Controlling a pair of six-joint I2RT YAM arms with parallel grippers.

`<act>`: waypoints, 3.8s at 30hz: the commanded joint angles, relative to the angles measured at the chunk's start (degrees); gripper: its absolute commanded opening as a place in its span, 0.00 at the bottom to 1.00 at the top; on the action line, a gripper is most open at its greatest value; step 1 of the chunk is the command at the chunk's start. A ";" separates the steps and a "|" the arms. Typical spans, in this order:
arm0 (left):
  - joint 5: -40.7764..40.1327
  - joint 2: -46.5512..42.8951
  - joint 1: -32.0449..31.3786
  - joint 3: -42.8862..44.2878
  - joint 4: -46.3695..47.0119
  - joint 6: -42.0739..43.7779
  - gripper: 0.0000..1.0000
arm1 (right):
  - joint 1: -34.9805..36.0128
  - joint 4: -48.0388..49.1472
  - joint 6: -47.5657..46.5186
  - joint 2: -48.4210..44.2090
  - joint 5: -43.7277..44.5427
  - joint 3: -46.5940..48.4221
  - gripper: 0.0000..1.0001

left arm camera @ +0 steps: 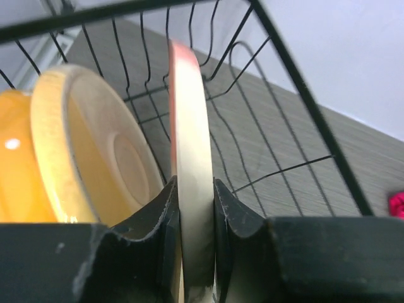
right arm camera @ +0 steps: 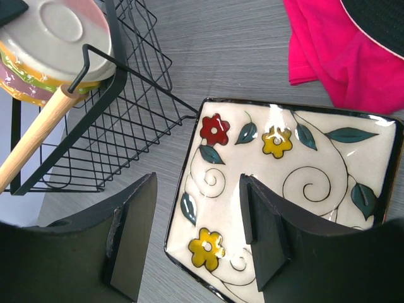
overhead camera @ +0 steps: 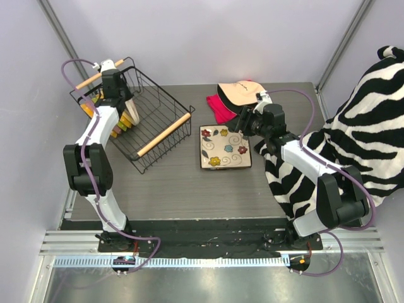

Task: Unload the plates from the dish rack
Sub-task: Unload the plate from the dish rack, then place the plate at the center of the board.

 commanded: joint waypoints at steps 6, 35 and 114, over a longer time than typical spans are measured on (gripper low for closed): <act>4.93 -7.42 -0.01 1.16 7.81 3.17 0.00 | -0.05 1.27 -0.29 -4.94 -0.08 1.09 0.63; 20.49 -20.87 -2.46 -4.81 7.72 3.69 0.00 | 2.58 5.23 11.48 -5.91 -5.45 5.47 0.63; 7.22 -31.60 -37.89 -23.54 -0.88 50.99 0.23 | 16.04 -3.84 33.90 36.63 -18.10 52.95 0.01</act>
